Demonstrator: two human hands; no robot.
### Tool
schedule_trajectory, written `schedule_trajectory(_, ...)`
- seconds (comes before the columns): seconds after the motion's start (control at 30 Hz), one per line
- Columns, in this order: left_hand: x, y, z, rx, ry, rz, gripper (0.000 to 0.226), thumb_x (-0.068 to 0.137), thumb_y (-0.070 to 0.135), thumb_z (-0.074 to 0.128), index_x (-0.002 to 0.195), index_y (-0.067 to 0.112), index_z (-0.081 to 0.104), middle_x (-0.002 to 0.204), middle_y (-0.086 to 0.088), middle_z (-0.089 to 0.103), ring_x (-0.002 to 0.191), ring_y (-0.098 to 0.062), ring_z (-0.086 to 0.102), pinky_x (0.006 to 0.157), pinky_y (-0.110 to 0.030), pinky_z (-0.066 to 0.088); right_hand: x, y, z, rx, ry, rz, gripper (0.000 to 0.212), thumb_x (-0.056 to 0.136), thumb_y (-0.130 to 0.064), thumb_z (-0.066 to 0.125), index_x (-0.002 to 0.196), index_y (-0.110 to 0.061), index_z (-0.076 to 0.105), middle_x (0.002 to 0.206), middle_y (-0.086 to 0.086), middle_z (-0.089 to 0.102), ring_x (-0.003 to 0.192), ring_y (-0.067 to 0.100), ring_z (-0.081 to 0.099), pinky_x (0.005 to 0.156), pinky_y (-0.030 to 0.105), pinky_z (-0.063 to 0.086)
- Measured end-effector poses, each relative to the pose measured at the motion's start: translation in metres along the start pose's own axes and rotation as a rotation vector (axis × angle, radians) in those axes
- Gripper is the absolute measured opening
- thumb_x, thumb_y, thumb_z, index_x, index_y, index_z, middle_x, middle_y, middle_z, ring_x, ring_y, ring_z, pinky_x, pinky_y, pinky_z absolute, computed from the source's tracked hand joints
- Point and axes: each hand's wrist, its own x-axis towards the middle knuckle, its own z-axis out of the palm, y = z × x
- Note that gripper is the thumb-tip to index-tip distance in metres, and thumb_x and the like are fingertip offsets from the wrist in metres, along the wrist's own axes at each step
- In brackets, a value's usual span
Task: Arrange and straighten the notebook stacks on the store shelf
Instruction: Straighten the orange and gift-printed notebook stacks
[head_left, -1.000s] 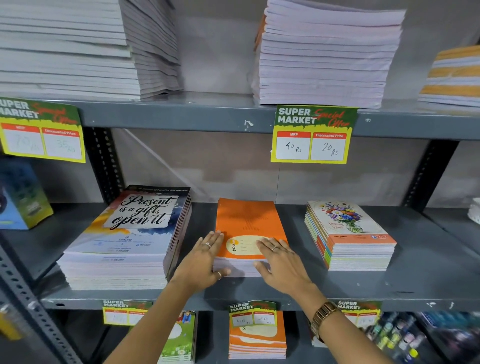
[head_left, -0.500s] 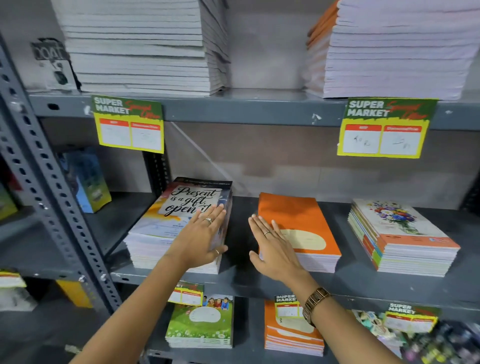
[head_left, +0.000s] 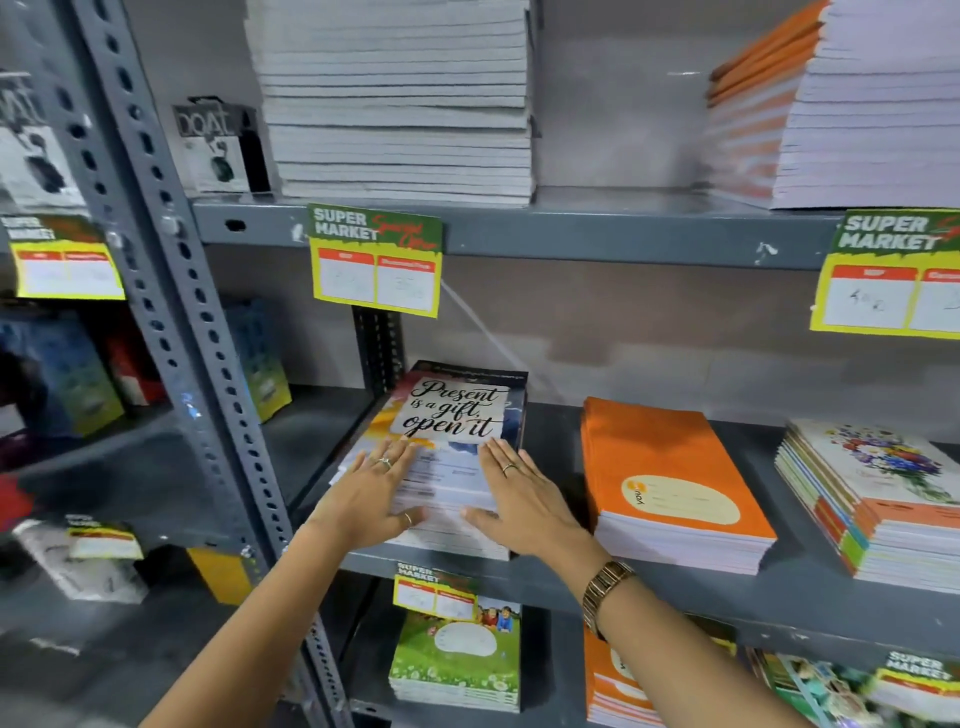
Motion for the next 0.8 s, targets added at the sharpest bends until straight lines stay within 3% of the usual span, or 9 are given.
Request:
schedule_trajectory(0.23, 0.001, -0.019, 0.012, 0.015, 0.056, 0.027, 0.127, 0.047, 0.088, -0.021, 0.148, 0.015, 0.003, 0.159, -0.005, 0.007, 0.147, -0.019, 0.003, 0.12, -0.037, 0.004, 0.02, -0.013, 0.011, -0.03, -0.062, 0.051, 0.082, 0.093, -0.057, 0.032, 0.15, -0.005, 0.006, 0.16, 0.011, 0.003, 0.148, 0.02, 0.001, 0.12, 0.034, 0.001)
schedule_trajectory(0.33, 0.001, -0.02, 0.017, -0.015, 0.103, 0.024, 0.122, 0.052, 0.084, -0.022, 0.148, 0.016, 0.009, 0.158, -0.004, 0.011, 0.147, -0.019, 0.008, 0.12, -0.036, 0.005, 0.021, -0.014, 0.015, -0.051, -0.061, 0.06, 0.101, 0.074, -0.074, 0.001, 0.15, -0.007, 0.007, 0.16, 0.01, 0.005, 0.148, 0.02, 0.003, 0.12, 0.034, 0.001)
schedule_trajectory(0.4, 0.0, -0.019, 0.018, -0.042, 0.133, 0.021, 0.121, 0.054, 0.084, -0.021, 0.148, 0.016, 0.013, 0.158, -0.004, 0.014, 0.146, -0.019, 0.012, 0.12, -0.036, 0.006, 0.02, -0.013, 0.017, -0.054, -0.048, 0.055, 0.109, 0.065, -0.075, -0.006, 0.15, -0.008, 0.008, 0.16, 0.009, 0.007, 0.148, 0.02, 0.004, 0.12, 0.034, 0.002)
schedule_trajectory(0.53, -0.003, -0.018, 0.02, -0.136, 0.181, 0.017, 0.115, 0.06, 0.085, -0.011, 0.145, 0.016, 0.023, 0.155, -0.005, 0.024, 0.145, -0.019, 0.017, 0.119, -0.035, 0.008, 0.017, -0.015, 0.018, -0.053, -0.007, 0.042, 0.117, 0.053, -0.07, -0.018, 0.15, -0.011, 0.01, 0.16, 0.008, 0.01, 0.148, 0.019, 0.006, 0.12, 0.033, 0.003)
schedule_trajectory(0.67, -0.007, -0.018, 0.023, -0.176, 0.254, 0.012, 0.102, 0.072, 0.079, -0.002, 0.141, 0.014, 0.035, 0.15, -0.008, 0.036, 0.142, -0.022, 0.028, 0.117, -0.037, 0.015, 0.012, -0.018, 0.022, -0.038, 0.042, 0.031, 0.114, 0.055, -0.063, -0.022, 0.15, -0.014, 0.014, 0.16, 0.005, 0.013, 0.148, 0.018, 0.008, 0.12, 0.031, 0.001)
schedule_trajectory(0.8, -0.01, -0.015, 0.027, -0.146, 0.317, -0.016, 0.066, 0.084, 0.049, 0.024, 0.133, 0.011, 0.048, 0.14, -0.009, 0.05, 0.134, -0.025, 0.043, 0.113, -0.03, 0.021, 0.01, -0.017, 0.025, -0.017, 0.067, 0.021, 0.109, 0.058, -0.06, -0.023, 0.15, -0.016, 0.017, 0.159, 0.002, 0.016, 0.148, 0.017, 0.01, 0.116, 0.025, -0.002)
